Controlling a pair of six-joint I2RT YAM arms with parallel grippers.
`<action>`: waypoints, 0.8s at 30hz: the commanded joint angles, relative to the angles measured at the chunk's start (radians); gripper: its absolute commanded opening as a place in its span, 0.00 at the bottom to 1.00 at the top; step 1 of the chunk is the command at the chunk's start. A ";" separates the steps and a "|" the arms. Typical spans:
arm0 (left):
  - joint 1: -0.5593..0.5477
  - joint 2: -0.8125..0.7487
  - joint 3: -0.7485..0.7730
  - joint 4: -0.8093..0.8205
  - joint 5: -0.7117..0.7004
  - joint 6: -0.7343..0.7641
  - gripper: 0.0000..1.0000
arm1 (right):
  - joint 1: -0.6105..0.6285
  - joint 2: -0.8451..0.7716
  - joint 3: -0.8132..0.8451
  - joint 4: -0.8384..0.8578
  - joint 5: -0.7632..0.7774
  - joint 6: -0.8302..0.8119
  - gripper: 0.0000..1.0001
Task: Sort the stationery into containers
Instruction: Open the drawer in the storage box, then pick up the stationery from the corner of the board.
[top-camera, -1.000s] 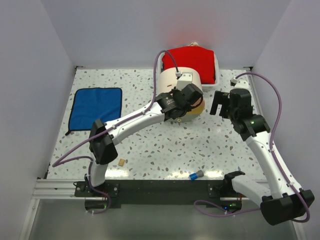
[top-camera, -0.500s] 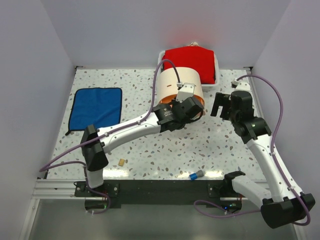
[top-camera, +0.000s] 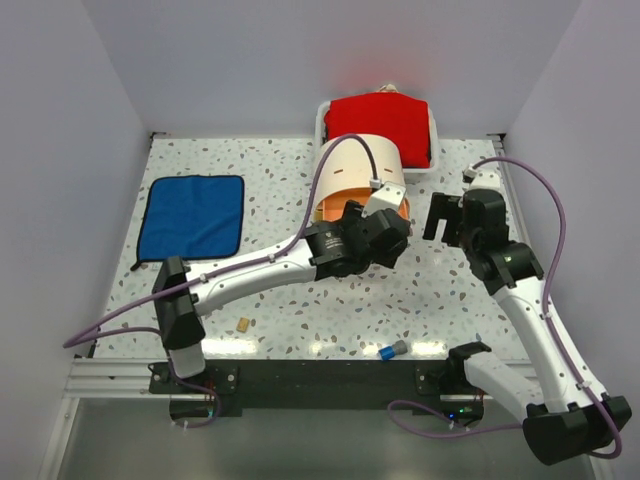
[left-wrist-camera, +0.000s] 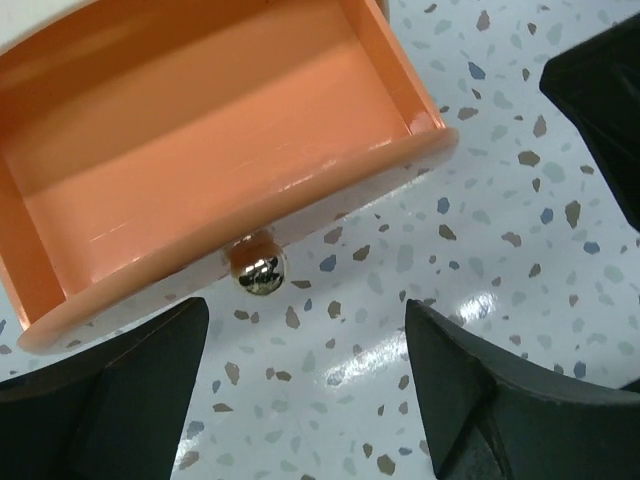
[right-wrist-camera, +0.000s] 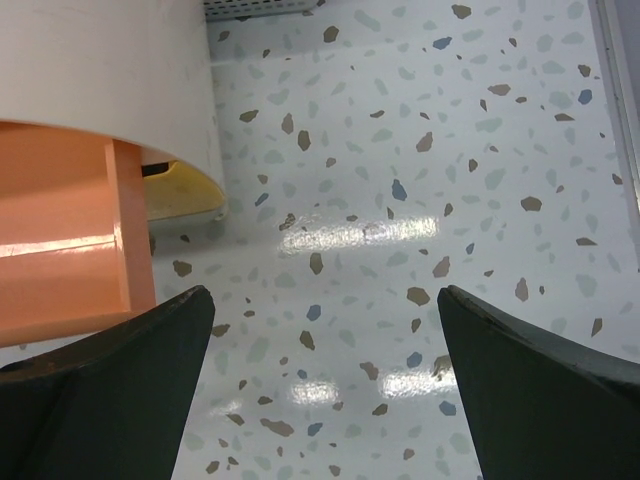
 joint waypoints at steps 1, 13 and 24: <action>0.018 -0.164 -0.066 0.083 0.235 0.211 0.85 | -0.003 -0.027 0.034 -0.051 0.000 -0.053 0.99; 0.027 -0.890 -0.733 0.569 0.264 0.818 1.00 | -0.003 -0.195 0.109 -0.398 -0.648 -0.988 0.99; 0.574 -1.014 -0.908 0.632 0.268 0.937 1.00 | 0.025 -0.007 -0.019 -0.802 -0.805 -1.641 0.77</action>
